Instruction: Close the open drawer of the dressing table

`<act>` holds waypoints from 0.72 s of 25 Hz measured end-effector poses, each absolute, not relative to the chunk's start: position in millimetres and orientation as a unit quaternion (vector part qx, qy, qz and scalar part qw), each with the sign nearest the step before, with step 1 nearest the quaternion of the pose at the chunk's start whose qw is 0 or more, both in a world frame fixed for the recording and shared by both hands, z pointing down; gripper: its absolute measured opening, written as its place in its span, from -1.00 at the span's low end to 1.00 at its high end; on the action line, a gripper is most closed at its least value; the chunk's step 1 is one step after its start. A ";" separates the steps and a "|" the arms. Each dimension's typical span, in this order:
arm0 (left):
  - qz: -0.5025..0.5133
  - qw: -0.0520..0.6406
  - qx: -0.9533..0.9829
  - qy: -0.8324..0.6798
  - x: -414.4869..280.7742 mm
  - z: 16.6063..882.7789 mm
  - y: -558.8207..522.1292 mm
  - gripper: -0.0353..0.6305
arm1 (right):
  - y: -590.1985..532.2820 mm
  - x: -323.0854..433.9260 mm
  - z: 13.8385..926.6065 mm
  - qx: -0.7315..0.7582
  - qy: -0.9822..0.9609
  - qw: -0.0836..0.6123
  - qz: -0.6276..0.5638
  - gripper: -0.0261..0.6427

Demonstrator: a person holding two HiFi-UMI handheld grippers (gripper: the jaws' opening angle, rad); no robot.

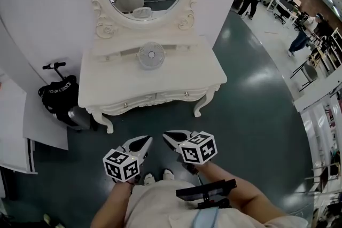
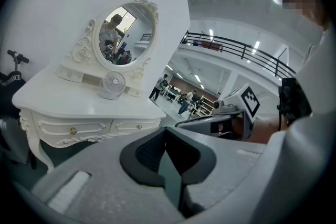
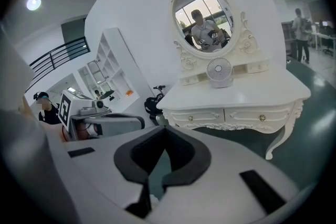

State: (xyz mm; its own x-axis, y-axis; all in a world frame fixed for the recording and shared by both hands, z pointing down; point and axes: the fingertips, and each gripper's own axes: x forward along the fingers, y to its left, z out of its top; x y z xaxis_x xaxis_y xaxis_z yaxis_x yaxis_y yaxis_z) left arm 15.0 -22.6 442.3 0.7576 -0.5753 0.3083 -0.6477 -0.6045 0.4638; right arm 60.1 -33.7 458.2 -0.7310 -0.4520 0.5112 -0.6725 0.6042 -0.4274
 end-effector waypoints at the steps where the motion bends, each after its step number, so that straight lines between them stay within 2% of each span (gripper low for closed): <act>1: 0.063 0.285 0.893 -0.342 15.2 442.5 -22.2 -0.87 | -33.4 60.0 458.3 0.320 -0.878 0.178 0.309 -0.88; 18: 0.064 0.295 0.889 -0.344 14.0 449.1 -21.1 -0.87 | -32.5 59.6 464.2 0.316 -0.876 0.180 0.318 -0.88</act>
State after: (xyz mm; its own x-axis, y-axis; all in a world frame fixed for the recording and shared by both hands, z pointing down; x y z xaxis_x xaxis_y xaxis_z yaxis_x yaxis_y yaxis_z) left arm 14.0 -21.1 449.1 0.7556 -0.5739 0.3159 -0.6490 -0.5900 0.4803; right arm 59.6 -32.5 464.2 -0.7352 -0.4393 0.5162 -0.6681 0.5982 -0.4424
